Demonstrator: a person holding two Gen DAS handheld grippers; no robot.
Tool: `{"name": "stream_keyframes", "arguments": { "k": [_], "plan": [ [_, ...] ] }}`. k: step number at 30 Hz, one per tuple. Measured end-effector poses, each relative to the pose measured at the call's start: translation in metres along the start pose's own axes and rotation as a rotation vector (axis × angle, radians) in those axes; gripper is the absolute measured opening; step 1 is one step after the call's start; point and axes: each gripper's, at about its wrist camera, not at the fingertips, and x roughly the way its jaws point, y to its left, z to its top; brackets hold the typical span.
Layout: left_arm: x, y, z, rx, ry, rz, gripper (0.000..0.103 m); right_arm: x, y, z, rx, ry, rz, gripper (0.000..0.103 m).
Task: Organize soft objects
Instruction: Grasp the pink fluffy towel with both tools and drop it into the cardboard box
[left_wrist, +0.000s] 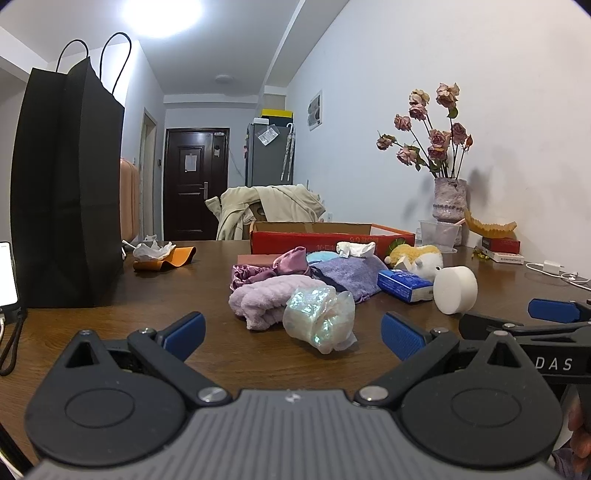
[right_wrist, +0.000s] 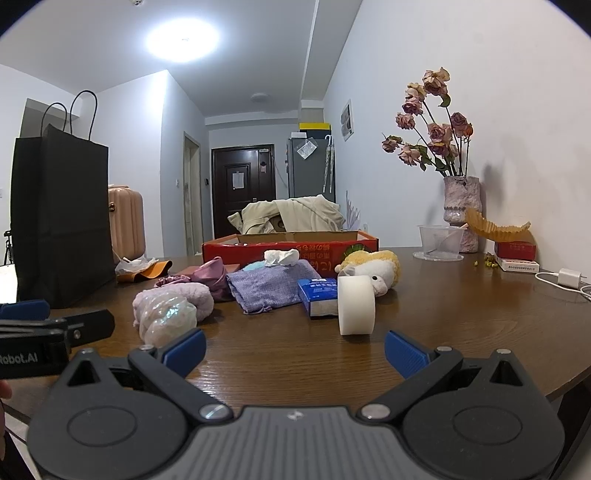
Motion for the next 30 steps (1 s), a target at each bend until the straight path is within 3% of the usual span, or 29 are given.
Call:
{"name": "stream_keyframes", "arguments": {
  "k": [6,12,17,21,23,24,27,30],
  "plan": [
    [0.004,0.003,0.003,-0.009,0.014,-0.007,0.103,0.005,0.000,0.003,-0.001,-0.011,-0.005,0.103],
    [0.022,0.022,0.028,-0.029,0.036,-0.022,0.103,0.027,-0.008,0.029,0.043,-0.007,-0.016,0.103],
    [0.059,0.051,0.056,-0.193,0.135,-0.122,0.103,0.065,-0.011,0.055,0.106,0.098,0.094,0.103],
    [0.105,0.069,0.066,-0.309,0.285,-0.120,0.102,0.095,0.001,0.067,0.129,0.134,0.138,0.103],
    [0.125,0.077,0.064,-0.346,0.333,-0.135,0.098,0.115,0.010,0.071,0.110,0.169,0.126,0.103],
    [0.137,0.082,0.063,-0.365,0.367,-0.151,0.091,0.126,0.014,0.074,0.107,0.197,0.141,0.101],
    [0.165,0.093,0.056,-0.409,0.456,-0.196,0.066,0.157,0.018,0.083,0.149,0.245,0.201,0.084],
    [0.188,0.099,0.055,-0.429,0.506,-0.250,0.062,0.187,0.021,0.086,0.191,0.297,0.217,0.074]
  ]
}}
